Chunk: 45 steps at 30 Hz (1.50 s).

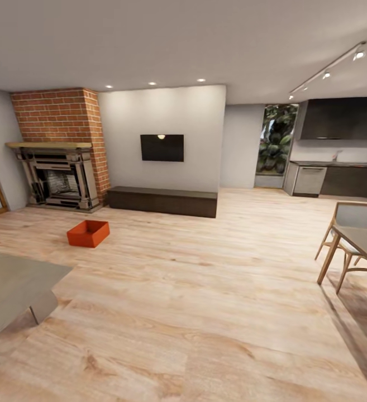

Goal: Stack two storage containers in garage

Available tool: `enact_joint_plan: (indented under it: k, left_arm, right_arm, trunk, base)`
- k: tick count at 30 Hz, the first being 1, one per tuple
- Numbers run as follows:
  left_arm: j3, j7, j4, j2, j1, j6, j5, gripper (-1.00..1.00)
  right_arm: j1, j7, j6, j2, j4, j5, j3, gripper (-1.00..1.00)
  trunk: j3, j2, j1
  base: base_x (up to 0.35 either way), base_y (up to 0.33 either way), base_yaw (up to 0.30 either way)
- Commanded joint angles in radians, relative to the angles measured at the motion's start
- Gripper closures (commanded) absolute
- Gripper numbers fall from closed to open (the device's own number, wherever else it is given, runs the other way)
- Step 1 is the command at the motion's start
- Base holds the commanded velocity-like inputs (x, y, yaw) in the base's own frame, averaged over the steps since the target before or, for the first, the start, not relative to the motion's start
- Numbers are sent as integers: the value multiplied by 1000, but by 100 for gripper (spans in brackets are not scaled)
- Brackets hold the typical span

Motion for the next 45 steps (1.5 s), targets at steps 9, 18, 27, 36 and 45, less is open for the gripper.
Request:
enact_joint_plan:
  k: [9, 18, 27, 36, 45]
  left_arm:
    - [2, -3, 0, 0, -1, 3, 8, -100]
    - [2, -3, 0, 0, -1, 4, 7, -100]
    - [2, -3, 0, 0, -1, 3, 9, -100]
    - [3, -3, 0, 1, -1, 5, 9, -100]
    - [2, -3, 0, 2, -1, 8, 8, -100]
  right_arm:
    - [-1, -3, -5, -1, 3, -1, 6, -100]
    - [-1, -3, -6, -1, 3, -1, 6, -100]
    - [-1, -3, -4, -1, 3, -2, 6, -100]
    - [-1, -3, -4, 0, 3, -2, 6, -100]
    - [-1, -3, -9, 3, 3, -6, 0, -100]
  trunk:
    - [-1, -1, 1]
    - [-1, -1, 1]
    - [-1, -1, 1]
    - [-1, -1, 1]
    - [-1, -1, 1]
  base:
    - [324, 0, 0]
    - [324, 0, 0]
    - [324, 0, 0]
    - [324, 0, 0]
    - [324, 0, 0]
